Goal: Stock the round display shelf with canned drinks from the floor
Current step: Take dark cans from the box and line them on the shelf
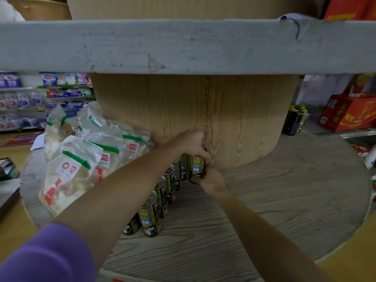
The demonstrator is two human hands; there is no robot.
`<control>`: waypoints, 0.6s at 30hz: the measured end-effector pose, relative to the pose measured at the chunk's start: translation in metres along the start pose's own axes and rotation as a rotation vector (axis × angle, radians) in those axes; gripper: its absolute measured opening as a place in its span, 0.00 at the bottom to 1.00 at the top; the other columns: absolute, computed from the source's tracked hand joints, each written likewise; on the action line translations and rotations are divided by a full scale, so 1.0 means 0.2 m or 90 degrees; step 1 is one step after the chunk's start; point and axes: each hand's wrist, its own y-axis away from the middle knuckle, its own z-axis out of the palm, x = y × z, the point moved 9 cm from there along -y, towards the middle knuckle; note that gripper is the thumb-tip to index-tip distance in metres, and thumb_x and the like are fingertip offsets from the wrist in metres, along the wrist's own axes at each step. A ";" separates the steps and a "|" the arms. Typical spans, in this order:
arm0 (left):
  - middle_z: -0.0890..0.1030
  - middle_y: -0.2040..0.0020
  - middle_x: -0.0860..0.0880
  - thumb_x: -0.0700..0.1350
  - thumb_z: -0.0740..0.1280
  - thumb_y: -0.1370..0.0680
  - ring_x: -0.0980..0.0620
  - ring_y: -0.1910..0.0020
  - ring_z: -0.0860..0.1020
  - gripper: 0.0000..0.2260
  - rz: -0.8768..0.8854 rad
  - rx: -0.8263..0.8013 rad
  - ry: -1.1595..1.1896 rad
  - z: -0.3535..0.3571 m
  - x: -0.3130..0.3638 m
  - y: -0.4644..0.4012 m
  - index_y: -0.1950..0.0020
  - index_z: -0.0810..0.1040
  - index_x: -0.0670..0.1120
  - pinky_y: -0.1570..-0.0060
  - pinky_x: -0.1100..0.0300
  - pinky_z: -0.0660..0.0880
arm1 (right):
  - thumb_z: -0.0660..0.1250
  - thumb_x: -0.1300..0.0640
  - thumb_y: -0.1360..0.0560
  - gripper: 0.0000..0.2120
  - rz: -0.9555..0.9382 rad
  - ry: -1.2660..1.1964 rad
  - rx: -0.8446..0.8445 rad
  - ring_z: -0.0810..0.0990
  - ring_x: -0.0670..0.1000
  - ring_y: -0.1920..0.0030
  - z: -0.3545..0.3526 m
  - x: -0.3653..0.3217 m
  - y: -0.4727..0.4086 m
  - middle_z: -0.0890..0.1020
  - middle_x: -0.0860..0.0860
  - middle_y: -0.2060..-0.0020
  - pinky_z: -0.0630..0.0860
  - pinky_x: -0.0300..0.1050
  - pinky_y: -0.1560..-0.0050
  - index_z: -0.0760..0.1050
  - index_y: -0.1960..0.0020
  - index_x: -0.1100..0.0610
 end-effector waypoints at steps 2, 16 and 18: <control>0.76 0.63 0.46 0.61 0.79 0.36 0.46 0.58 0.77 0.22 -0.005 -0.024 0.000 0.03 -0.01 -0.01 0.65 0.70 0.49 0.70 0.60 0.64 | 0.78 0.48 0.35 0.26 0.003 0.033 0.008 0.81 0.54 0.44 0.01 0.01 -0.02 0.84 0.53 0.47 0.74 0.42 0.50 0.76 0.40 0.55; 0.83 0.63 0.45 0.47 0.74 0.26 0.53 0.67 0.76 0.10 0.016 -0.046 0.002 0.13 -0.18 -0.09 0.56 0.84 0.39 0.61 0.57 0.73 | 0.75 0.56 0.29 0.25 0.051 0.074 -0.014 0.79 0.60 0.42 0.13 0.03 -0.17 0.81 0.59 0.43 0.76 0.49 0.45 0.70 0.37 0.60; 0.82 0.64 0.42 0.47 0.73 0.25 0.49 0.68 0.76 0.12 0.007 -0.042 0.000 0.14 -0.20 -0.10 0.59 0.83 0.38 0.62 0.56 0.73 | 0.73 0.58 0.28 0.24 0.082 0.088 -0.021 0.77 0.61 0.39 0.12 0.02 -0.18 0.79 0.61 0.41 0.74 0.47 0.45 0.69 0.36 0.63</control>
